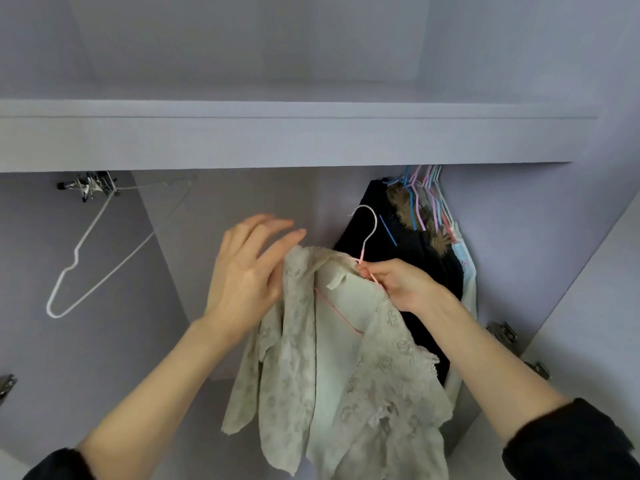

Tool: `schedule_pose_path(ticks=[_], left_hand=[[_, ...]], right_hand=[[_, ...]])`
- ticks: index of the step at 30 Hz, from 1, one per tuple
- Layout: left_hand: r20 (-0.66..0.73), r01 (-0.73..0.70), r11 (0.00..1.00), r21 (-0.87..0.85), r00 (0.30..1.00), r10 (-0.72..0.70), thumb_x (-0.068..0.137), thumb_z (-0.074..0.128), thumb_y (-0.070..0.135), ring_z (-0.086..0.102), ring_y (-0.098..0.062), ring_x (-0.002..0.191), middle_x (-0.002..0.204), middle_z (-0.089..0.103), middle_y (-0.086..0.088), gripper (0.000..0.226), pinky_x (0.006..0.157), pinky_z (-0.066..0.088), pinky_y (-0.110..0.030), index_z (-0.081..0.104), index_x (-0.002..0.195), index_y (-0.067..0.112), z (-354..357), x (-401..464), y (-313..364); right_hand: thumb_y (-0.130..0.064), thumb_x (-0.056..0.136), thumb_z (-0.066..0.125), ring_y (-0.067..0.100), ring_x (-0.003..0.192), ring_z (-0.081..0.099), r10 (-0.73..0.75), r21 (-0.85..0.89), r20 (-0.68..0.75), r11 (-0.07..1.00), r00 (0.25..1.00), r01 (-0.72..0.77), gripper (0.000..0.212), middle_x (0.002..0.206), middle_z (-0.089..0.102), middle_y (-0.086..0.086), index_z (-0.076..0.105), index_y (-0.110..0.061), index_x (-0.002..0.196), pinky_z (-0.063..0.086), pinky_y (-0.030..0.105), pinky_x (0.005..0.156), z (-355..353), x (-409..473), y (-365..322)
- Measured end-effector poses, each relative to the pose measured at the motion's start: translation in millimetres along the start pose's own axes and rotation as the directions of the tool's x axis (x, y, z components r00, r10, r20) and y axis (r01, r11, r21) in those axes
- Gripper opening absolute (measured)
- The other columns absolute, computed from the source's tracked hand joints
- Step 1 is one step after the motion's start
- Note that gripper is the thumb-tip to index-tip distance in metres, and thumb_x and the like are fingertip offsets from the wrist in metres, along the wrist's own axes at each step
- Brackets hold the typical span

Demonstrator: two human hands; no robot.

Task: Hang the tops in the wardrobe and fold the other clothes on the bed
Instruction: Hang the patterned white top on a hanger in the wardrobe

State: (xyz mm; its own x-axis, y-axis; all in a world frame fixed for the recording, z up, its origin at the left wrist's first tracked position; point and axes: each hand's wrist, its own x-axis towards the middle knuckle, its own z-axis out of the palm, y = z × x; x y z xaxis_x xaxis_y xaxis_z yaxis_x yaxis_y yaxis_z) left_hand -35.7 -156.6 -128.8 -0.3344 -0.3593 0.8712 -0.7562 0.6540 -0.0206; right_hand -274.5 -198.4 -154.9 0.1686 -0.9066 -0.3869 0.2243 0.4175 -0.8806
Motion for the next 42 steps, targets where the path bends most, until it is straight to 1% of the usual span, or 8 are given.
schedule_pose_path(ticks=[3,11,17,22,28,32,37,42], left_hand=[[-0.078,-0.098,0.977,0.189,0.990,0.115,0.080,0.037,-0.006,0.037,-0.035,0.128,0.134,0.048,-0.015,0.053,0.103,0.031,-0.048,0.052,0.127,0.012,-7.6,27.0,-2.6],[0.041,-0.121,0.850,0.513,0.992,0.117,0.069,0.056,-0.011,0.011,-0.040,0.141,0.153,0.016,-0.011,0.090,0.108,0.006,-0.063,0.024,0.147,0.021,-3.3,58.4,-17.1],[0.021,-0.142,0.833,0.535,0.988,0.155,0.067,0.057,-0.011,0.009,-0.037,0.141,0.153,0.015,-0.009,0.096,0.109,0.003,-0.060,0.019,0.148,0.023,-0.1,58.4,-21.1],[-0.003,-0.134,0.818,0.559,0.987,0.163,0.066,0.058,-0.011,0.010,-0.038,0.140,0.152,0.016,-0.009,0.096,0.110,0.002,-0.059,0.020,0.147,0.024,4.4,58.7,-22.9],[-0.021,-0.128,0.805,0.580,0.985,0.172,0.067,0.056,-0.009,0.003,-0.035,0.143,0.152,0.016,-0.008,0.097,0.111,0.002,-0.058,0.016,0.148,0.026,8.8,58.0,-26.9],[-0.031,-0.127,0.798,0.589,0.983,0.179,0.068,0.053,-0.009,-0.009,-0.028,0.145,0.155,0.012,-0.006,0.097,0.112,0.001,-0.057,0.014,0.149,0.027,10.6,58.0,-30.5],[-0.029,-0.134,0.783,0.607,0.981,0.191,0.070,0.050,-0.009,-0.010,-0.027,0.145,0.158,-0.012,0.001,0.097,0.113,-0.001,-0.055,0.010,0.150,0.029,13.1,56.4,-31.7],[-0.025,-0.079,0.813,0.576,0.993,0.115,0.071,0.049,-0.010,-0.012,-0.027,0.145,0.158,-0.015,0.002,0.096,0.112,-0.003,-0.057,0.010,0.150,0.028,14.6,52.7,-23.5]], right_hand=[[-0.003,0.087,0.052,0.016,0.079,0.059,-0.055,0.144,0.049,0.988,0.997,0.047,0.017,0.081,0.060,0.005,0.068,-0.004,0.080,0.047,0.026,0.085,-2.1,9.2,-14.9],[0.001,0.093,0.044,0.011,0.063,0.067,-0.235,0.365,0.046,0.909,0.971,0.203,0.023,0.071,0.067,-0.001,0.065,-0.006,0.092,0.055,0.021,0.058,-4.4,30.1,-52.7],[0.001,0.095,0.043,0.013,0.082,0.063,-0.330,0.272,-0.035,0.905,0.943,0.326,0.022,0.085,0.068,-0.001,0.060,-0.009,0.103,0.048,0.026,0.084,-17.1,48.2,-80.7],[-0.001,0.096,0.043,0.006,0.064,0.068,-0.368,0.210,-0.070,0.903,0.927,0.374,0.021,0.072,0.071,-0.006,0.061,-0.013,0.100,0.055,0.019,0.060,-25.5,64.3,-97.0],[-0.002,0.095,0.047,0.007,0.088,0.056,-0.356,0.150,-0.195,0.910,0.914,0.387,0.038,0.093,0.062,-0.005,0.048,-0.007,0.133,0.040,0.028,0.101,-32.2,87.5,-111.0],[0.001,0.087,0.059,0.020,0.105,0.060,-0.409,-0.221,-0.416,0.912,0.812,0.347,0.034,0.117,0.064,0.012,0.061,-0.004,0.121,0.048,0.030,0.092,-29.8,101.4,-114.5],[-0.005,0.091,0.049,0.040,0.098,0.061,-0.766,-0.934,-0.314,0.354,0.561,-0.039,0.021,0.105,0.064,0.025,0.064,0.006,0.101,0.046,0.037,0.071,-21.1,86.7,-101.2],[0.005,0.089,0.043,0.041,0.094,0.063,-0.803,-0.971,-0.195,0.078,0.563,-0.225,0.022,0.100,0.064,0.028,0.062,0.009,0.098,0.047,0.038,0.069,-35.0,76.2,-102.7]])
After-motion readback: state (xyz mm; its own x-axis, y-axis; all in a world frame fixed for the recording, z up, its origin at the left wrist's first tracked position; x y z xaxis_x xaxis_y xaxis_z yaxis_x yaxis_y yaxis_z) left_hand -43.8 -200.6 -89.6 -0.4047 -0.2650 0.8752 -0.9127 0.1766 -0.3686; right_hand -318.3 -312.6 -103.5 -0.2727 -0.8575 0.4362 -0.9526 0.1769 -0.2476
